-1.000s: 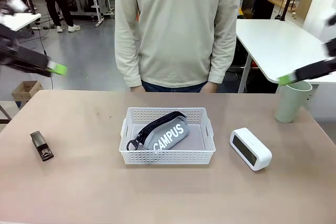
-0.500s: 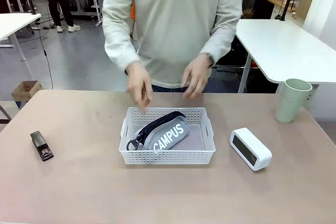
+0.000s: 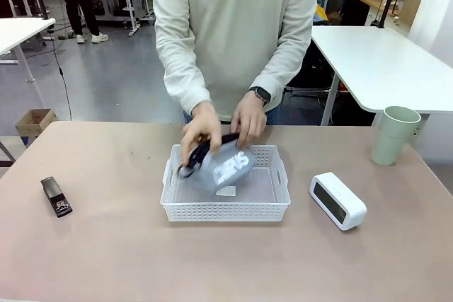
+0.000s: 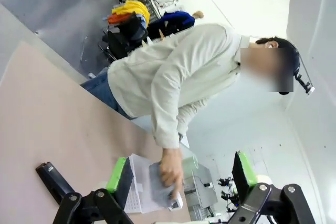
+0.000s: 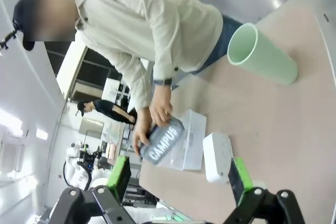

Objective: Efficiently arrange items inside the basket to fit them all.
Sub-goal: Pick up the Digital clock and place it inside the Organizing basket.

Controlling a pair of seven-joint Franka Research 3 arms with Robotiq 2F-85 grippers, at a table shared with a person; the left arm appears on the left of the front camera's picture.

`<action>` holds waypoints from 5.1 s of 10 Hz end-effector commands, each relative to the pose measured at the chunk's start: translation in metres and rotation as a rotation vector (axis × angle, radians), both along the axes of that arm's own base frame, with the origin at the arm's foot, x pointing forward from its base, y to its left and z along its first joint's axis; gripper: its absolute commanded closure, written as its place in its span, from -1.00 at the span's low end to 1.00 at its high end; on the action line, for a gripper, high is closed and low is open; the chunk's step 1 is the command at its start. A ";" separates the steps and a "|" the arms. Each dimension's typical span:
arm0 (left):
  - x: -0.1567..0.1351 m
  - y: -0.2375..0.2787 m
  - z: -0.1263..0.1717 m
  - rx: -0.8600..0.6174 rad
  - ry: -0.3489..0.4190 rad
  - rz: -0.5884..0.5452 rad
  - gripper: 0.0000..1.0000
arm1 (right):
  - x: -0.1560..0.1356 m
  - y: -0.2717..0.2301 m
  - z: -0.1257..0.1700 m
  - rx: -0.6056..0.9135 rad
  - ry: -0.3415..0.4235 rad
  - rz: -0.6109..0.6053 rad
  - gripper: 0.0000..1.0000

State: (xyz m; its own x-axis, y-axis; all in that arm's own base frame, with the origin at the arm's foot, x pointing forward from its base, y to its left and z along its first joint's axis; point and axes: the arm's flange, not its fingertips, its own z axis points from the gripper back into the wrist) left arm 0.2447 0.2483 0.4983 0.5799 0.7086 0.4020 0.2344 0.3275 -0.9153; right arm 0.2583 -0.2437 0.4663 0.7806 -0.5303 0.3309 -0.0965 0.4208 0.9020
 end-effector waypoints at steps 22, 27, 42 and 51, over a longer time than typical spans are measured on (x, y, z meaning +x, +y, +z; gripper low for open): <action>-0.004 -0.001 0.006 0.027 -0.028 -0.007 -1.00 | 0.065 0.306 0.025 -0.787 0.093 0.607 -1.00; -0.004 -0.001 0.006 0.027 -0.028 -0.007 -1.00 | 0.081 0.400 -0.011 -1.173 0.675 0.268 -1.00; -0.004 -0.001 0.006 0.027 -0.028 -0.007 -1.00 | 0.131 0.382 -0.124 -1.075 0.609 0.265 -1.00; -0.004 -0.001 0.006 0.027 -0.028 -0.007 -1.00 | 0.134 0.391 -0.133 -1.259 0.355 0.549 -1.00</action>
